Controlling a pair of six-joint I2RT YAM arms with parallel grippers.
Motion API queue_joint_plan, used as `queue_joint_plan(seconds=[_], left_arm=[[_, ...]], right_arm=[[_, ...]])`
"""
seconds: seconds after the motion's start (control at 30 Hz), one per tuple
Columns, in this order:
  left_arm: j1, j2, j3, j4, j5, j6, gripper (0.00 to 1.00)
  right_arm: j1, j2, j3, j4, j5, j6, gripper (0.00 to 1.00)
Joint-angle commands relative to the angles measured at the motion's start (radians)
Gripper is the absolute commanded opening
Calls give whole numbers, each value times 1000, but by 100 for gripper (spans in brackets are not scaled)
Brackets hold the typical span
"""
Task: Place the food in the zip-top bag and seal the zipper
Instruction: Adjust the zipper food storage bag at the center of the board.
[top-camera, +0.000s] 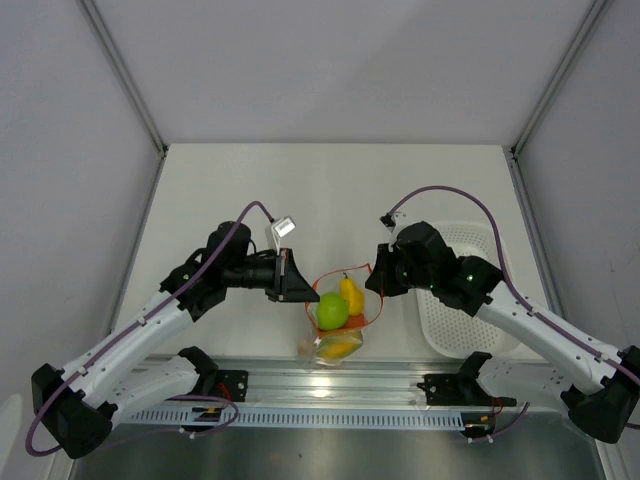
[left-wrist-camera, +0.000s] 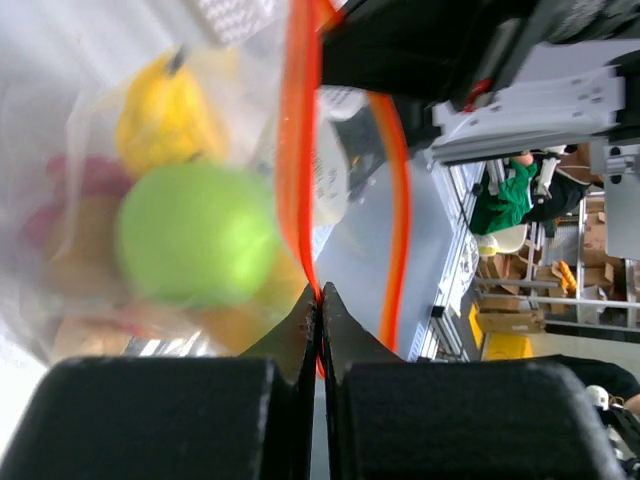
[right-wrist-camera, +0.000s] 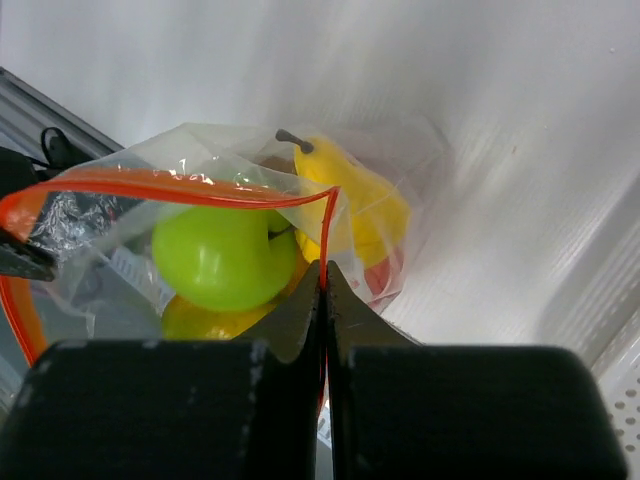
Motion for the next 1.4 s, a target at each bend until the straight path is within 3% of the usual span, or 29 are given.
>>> queue_joint_plan(seconds=[0.0,0.17,0.5,0.73,1.13,1.23,1.27,1.33,1.37], left_arm=[[6,-50,142,-35,-9,47,0],[6,-81,136,-27,-8,35,1],[1,-52,-86,203,72,-110,1],[-8,-55,13,180,49,-109,1],[-11,-211,-45,152,-105,-164,1],[-9,-225,-83,172,-121,-186,1],[-9,-225,-91,180,-123,-190,1],[-11,-227,-123,194,-128,-209,1],[-9,-225,-129,212,-129,-215,1]], right_arm=[[14,-54,114,-10,24,-6,0],[22,-91,150,-15,9,3,0],[22,-2,-27,157,-28,52,0],[79,171,162,175,-32,-4,0],[97,440,458,172,-150,-107,1],[97,515,521,140,-158,-112,26],[97,524,533,122,-149,-113,42],[99,524,547,106,-135,-118,52],[99,515,547,97,-115,-125,63]])
